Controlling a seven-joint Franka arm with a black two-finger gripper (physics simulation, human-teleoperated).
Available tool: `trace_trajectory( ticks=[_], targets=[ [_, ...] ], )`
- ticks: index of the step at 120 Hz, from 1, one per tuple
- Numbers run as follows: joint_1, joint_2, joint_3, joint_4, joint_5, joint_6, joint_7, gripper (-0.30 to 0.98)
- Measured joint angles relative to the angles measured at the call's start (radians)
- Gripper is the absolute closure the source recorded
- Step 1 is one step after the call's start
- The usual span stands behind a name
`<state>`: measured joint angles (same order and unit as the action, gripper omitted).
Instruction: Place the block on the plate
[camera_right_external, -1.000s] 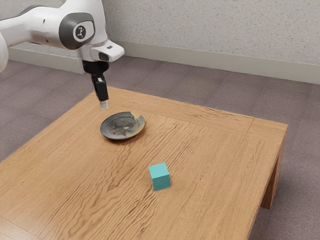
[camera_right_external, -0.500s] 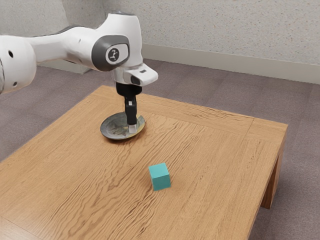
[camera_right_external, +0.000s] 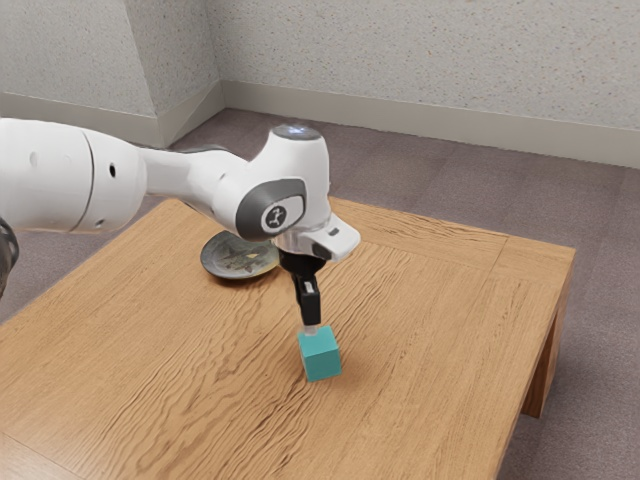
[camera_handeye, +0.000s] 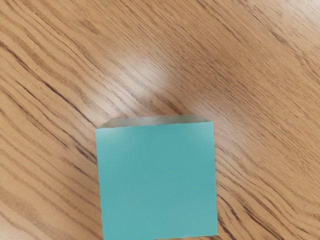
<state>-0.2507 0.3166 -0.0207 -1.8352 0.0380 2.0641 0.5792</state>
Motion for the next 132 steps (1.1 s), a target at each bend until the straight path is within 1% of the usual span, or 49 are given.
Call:
trace_trajectory(
  ticks=[17, 29, 56, 92, 96, 104, 108, 114, 132],
  targets=[
    [-0.013, 0.05, 0.0, 0.004, -0.045, 0.047, -0.043, 0.0],
    [-0.012, 0.081, 0.004, 0.005, -0.061, 0.071, -0.068, 0.0],
    [-0.006, 0.123, 0.008, 0.005, -0.057, 0.113, -0.093, 0.0],
    [-0.006, 0.186, 0.008, 0.008, -0.055, 0.137, -0.074, 0.0],
    [-0.006, 0.187, 0.009, 0.008, -0.055, 0.139, -0.072, 0.05],
    [-0.007, 0.186, 0.01, 0.008, -0.055, 0.141, -0.069, 0.21],
    [-0.007, 0.185, 0.01, 0.009, -0.054, 0.142, -0.068, 0.26],
    [-0.007, 0.183, 0.01, 0.009, -0.052, 0.143, -0.067, 0.29],
    [-0.005, 0.162, 0.01, 0.009, -0.048, 0.141, -0.065, 0.31]
  ],
)
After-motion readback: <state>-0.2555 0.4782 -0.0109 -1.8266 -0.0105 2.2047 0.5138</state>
